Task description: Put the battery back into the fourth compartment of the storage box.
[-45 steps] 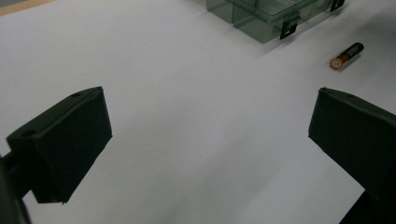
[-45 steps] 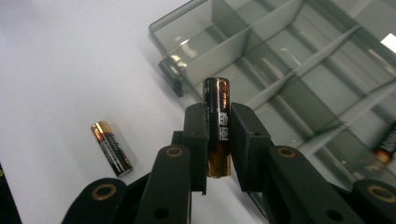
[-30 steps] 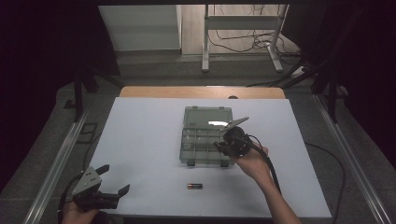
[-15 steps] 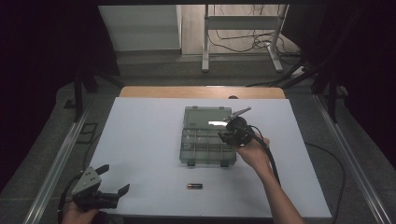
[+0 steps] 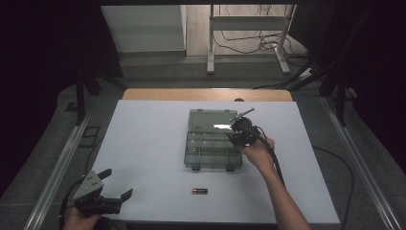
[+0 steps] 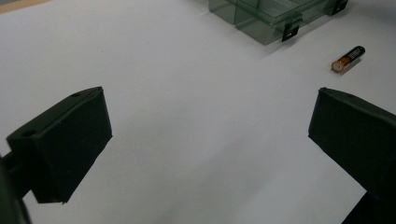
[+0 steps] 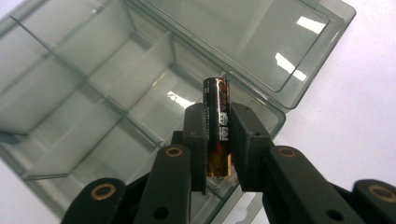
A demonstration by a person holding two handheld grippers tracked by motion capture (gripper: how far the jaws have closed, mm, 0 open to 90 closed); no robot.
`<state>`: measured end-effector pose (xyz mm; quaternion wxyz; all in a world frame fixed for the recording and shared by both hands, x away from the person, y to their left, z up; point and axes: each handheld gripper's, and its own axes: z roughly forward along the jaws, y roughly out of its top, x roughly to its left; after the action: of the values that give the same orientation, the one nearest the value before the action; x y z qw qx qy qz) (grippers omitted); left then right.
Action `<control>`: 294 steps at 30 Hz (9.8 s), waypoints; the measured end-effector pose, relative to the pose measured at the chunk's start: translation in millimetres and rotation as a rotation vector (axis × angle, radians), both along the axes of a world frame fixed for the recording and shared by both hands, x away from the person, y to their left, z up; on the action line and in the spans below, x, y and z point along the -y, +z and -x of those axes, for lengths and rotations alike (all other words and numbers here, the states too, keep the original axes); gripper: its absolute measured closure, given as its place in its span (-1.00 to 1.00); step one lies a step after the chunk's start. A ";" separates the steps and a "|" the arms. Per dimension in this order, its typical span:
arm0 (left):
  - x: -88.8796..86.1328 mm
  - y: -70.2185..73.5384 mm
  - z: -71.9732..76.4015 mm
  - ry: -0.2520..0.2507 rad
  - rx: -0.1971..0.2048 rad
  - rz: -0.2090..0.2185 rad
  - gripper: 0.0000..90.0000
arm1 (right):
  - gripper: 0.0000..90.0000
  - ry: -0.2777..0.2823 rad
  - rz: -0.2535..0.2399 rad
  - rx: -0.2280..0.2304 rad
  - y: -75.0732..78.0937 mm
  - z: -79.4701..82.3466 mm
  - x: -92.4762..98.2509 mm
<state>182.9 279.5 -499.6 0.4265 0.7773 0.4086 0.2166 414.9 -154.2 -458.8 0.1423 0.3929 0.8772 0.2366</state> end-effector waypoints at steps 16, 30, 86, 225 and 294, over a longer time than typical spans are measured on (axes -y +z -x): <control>1.8 0.1 0.7 -0.005 0.003 -0.012 -0.99 | -0.35 0.065 -0.095 0.001 10.5 14.4 7.5; 2.5 0.2 1.2 -0.010 0.008 -0.016 -0.99 | -0.98 0.135 -0.127 0.058 14.5 42.2 10.5; 2.9 0.3 1.2 -0.011 0.007 -0.020 -0.99 | -0.61 0.291 -0.091 0.004 -3.1 123.6 -36.8; 1.0 -0.1 -0.3 -0.003 -0.001 -0.006 -0.99 | 0.71 0.031 -0.065 0.059 18.5 20.4 21.7; -0.6 0.1 0.9 -0.013 0.005 0.009 -0.99 | -0.75 0.127 -0.206 0.163 12.1 83.5 41.4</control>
<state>182.0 280.0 -499.5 0.4323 0.7775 0.4035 0.2141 331.4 -195.6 -446.7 0.1567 0.3286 0.8569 0.3650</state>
